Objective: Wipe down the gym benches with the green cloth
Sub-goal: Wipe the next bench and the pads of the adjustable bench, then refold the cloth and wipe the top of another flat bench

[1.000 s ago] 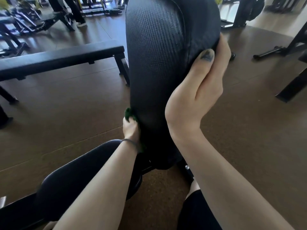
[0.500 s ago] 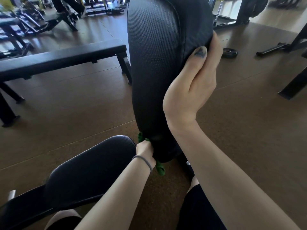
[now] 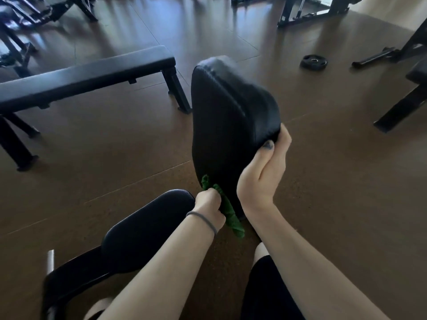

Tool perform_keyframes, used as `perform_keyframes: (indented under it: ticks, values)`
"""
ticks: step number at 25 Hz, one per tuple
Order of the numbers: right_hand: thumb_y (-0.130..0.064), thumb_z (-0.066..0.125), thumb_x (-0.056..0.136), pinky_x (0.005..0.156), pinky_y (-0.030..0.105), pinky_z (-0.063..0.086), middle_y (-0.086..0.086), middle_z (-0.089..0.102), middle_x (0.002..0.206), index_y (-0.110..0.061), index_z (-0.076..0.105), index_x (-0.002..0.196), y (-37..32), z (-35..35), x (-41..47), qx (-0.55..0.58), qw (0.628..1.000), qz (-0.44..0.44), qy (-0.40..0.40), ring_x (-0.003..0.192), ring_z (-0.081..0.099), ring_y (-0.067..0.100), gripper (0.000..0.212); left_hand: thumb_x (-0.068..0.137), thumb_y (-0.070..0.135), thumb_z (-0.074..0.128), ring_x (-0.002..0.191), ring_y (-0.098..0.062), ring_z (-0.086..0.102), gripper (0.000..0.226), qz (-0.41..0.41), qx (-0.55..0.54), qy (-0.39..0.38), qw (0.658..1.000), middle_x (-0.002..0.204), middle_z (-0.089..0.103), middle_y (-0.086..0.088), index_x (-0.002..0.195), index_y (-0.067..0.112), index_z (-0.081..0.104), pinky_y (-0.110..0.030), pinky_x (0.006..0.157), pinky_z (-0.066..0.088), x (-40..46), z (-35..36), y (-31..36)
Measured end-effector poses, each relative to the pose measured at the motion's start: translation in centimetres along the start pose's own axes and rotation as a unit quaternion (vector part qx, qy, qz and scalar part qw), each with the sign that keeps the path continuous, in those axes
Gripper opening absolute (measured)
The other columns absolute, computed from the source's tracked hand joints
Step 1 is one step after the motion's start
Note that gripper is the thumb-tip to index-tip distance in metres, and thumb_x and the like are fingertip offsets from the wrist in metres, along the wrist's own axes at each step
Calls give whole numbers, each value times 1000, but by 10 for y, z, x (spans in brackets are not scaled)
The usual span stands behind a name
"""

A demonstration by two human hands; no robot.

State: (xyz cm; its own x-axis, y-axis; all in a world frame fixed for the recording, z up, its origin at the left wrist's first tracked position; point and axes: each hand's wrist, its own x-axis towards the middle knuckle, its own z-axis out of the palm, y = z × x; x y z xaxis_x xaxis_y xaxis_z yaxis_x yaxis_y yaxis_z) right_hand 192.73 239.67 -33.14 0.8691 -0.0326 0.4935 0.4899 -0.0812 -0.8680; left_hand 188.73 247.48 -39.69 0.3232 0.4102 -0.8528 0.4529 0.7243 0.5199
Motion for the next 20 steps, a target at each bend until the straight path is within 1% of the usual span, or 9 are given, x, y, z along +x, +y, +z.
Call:
perform_keyframes:
  ticks: [3,5,7,9,11,13,15,18,20]
  values:
    - [-25,39,104,113,40,43,5,51,151,-9,38,155,-51,-13,18,-69,996,16,-46,138,49,13,53,105,23,44,106,-32,69,31,46,-9,-20,999,118,71,-13,124,11,66,-46,91,59,-75,-6,44]
    - [-18,48,100,116,36,39,6,52,151,-6,43,152,-103,-12,42,-85,991,-75,-75,140,47,16,54,108,34,40,82,-29,73,38,61,-45,-62,995,97,75,-13,106,13,71,-37,66,60,-133,-11,78]
    - [-12,55,97,113,28,39,-1,59,143,-9,52,147,-154,-10,71,-72,983,-89,-141,133,51,10,51,107,38,36,65,-24,72,46,88,-31,-136,986,80,74,-11,92,14,72,-30,53,57,-198,-18,117]
    - [-10,58,94,110,21,41,-11,62,139,-21,54,147,-196,-10,106,-3,963,48,-264,130,54,0,54,105,38,38,70,-25,72,46,116,2,-185,976,81,73,-11,92,12,73,-32,64,59,-246,-25,149]
    - [-15,61,92,108,25,46,-12,65,135,-33,52,148,-226,-18,144,32,896,203,-394,125,58,1,59,103,43,42,87,-30,72,48,123,45,-232,964,96,74,-15,107,9,75,-40,83,61,-290,-28,179]
    - [-18,64,92,102,32,52,-7,70,127,-35,54,144,-248,-32,176,25,817,303,-490,114,67,7,56,102,54,45,103,-35,71,59,112,91,-263,954,111,74,-18,123,6,73,-47,99,56,-326,-24,201]
    - [-16,69,91,97,38,58,-1,75,116,-32,62,134,-261,-51,202,12,785,342,-516,103,74,12,47,98,56,53,116,-36,69,60,91,147,-302,938,123,72,-19,132,9,68,-51,108,51,-355,-14,215]
    - [-14,75,90,94,43,60,7,76,114,-24,70,123,-270,-80,229,14,782,369,-502,100,76,20,35,88,27,72,115,-35,71,53,76,214,-310,923,129,70,-19,137,17,57,-52,102,56,-377,5,224]
    - [-12,76,91,98,46,58,9,76,118,-20,71,125,-271,-96,243,42,757,403,-513,105,75,23,35,92,14,64,113,-37,72,47,82,239,-286,924,130,69,-20,138,19,54,-54,98,57,-383,18,227]
